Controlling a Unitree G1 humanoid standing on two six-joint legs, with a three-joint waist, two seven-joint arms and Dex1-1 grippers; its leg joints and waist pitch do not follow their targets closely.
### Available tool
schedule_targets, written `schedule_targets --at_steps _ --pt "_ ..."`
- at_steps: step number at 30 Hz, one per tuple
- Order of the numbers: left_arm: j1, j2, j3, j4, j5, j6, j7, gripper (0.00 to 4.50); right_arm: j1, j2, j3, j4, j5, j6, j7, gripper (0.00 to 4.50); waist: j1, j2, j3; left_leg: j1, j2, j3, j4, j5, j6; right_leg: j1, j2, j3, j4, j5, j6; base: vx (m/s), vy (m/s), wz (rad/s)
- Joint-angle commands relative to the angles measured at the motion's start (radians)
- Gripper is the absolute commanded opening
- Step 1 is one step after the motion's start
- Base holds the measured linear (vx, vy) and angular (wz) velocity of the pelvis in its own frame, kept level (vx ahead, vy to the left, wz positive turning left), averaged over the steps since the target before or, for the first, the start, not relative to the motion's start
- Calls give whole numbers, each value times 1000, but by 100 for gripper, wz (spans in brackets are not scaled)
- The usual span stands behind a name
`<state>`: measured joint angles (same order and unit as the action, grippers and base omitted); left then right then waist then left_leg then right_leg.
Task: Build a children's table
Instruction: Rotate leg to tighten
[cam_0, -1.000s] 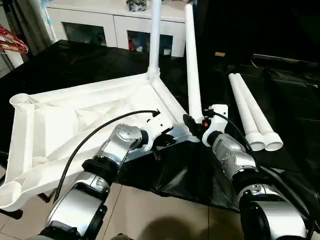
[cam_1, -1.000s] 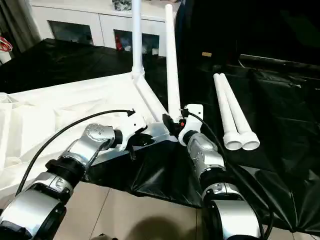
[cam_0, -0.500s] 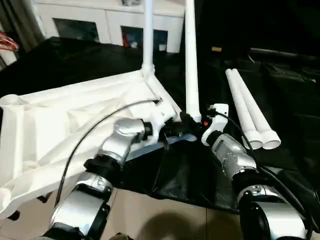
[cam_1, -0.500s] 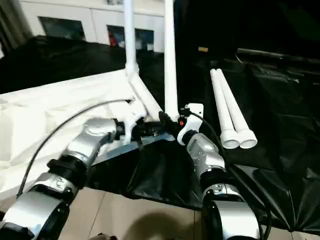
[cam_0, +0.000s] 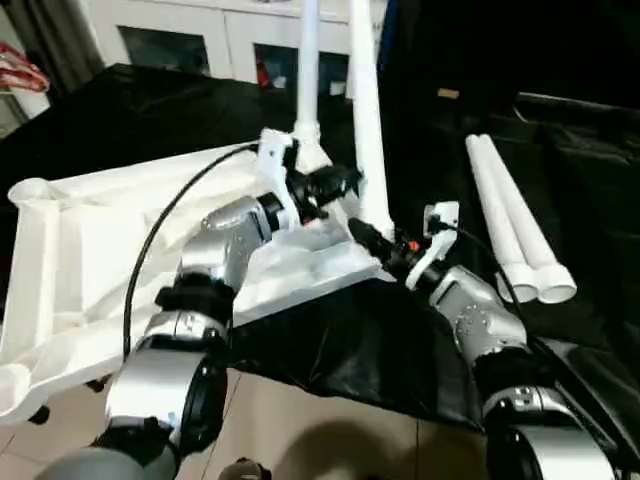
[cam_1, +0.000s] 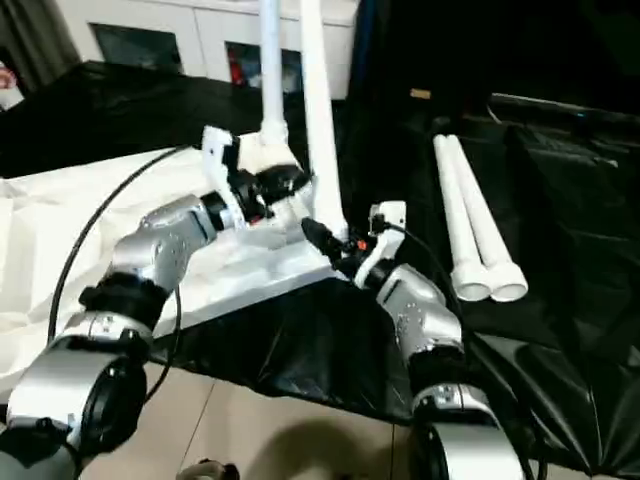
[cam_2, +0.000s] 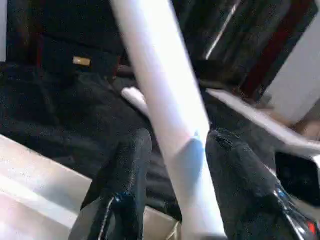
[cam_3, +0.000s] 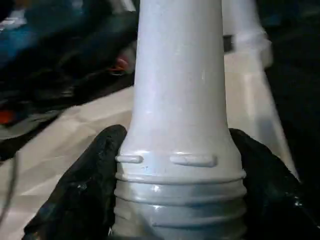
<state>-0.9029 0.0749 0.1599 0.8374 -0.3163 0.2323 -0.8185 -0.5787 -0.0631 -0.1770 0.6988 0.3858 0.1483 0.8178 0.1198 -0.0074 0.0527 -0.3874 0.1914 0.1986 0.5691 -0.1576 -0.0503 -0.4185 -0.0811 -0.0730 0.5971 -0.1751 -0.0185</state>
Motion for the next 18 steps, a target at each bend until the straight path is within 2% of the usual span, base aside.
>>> schedule_targets --at_steps 1,2,4,5,8,9,12,14,16,17,18 --pt "-22 -14 9 -5 -31 43 -16 251 16 6 15 -96 27 26 17 274 9 1 -72 21 45 -15 -50 -150 92 64 -70 40 -54 -71 -254 0 0 0" --pt "-22 -15 10 -5 -32 45 -16 251 17 7 16 -100 27 27 16 274 10 2 -72 22 46 -15 -50 -152 90 63 -69 40 -54 -71 -251 0 0 0" --pt "-30 -26 29 -5 -64 68 -14 286 26 16 21 -140 33 40 12 274 14 1 -72 20 43 -14 -49 -150 82 64 -70 41 -54 -69 -253 0 0 0" --pt "-30 -26 29 -5 -64 68 -14 286 26 16 21 -140 33 40 12 274 14 1 -72 20 43 -14 -49 -150 82 64 -70 41 -54 -69 -253 0 0 0" --pt "-40 -45 66 -37 -149 145 -63 289 46 23 43 -192 41 74 24 274 20 2 -73 21 43 -16 -49 -149 76 66 -71 40 -51 -67 -254 0 0 0" --pt "-39 -49 72 -54 -170 168 -78 323 54 23 53 -207 40 84 28 274 21 2 -72 20 44 -15 -49 -151 79 65 -70 40 -54 -66 -255 0 0 0" --pt "-36 -51 71 -62 -178 176 -86 328 75 18 84 -250 41 112 47 274 25 3 -71 20 44 -17 -50 -152 79 65 -69 40 -56 -77 -242 0 0 0" --pt "-33 -50 67 -67 -181 182 -92 358 83 16 91 -270 42 122 52 274 25 2 -71 20 43 -17 -50 -159 74 66 -70 41 -58 -90 -234 0 0 0" --pt "-34 -49 69 -62 -179 187 -80 369 85 13 88 -280 43 130 50 274 26 2 -71 20 43 -18 -51 -155 69 66 -71 42 -57 -92 -228 0 0 0" --pt "-36 -48 73 -59 -181 186 -76 317 86 11 88 -282 44 132 49 274 26 2 -71 20 43 -18 -51 -154 66 66 -70 41 -57 -96 -227 0 0 0" --pt "-39 -45 77 -59 -187 190 -73 318 88 6 89 -291 47 139 49 274 26 2 -72 20 42 -18 -51 -154 64 66 -71 41 -57 -94 -225 0 0 0"
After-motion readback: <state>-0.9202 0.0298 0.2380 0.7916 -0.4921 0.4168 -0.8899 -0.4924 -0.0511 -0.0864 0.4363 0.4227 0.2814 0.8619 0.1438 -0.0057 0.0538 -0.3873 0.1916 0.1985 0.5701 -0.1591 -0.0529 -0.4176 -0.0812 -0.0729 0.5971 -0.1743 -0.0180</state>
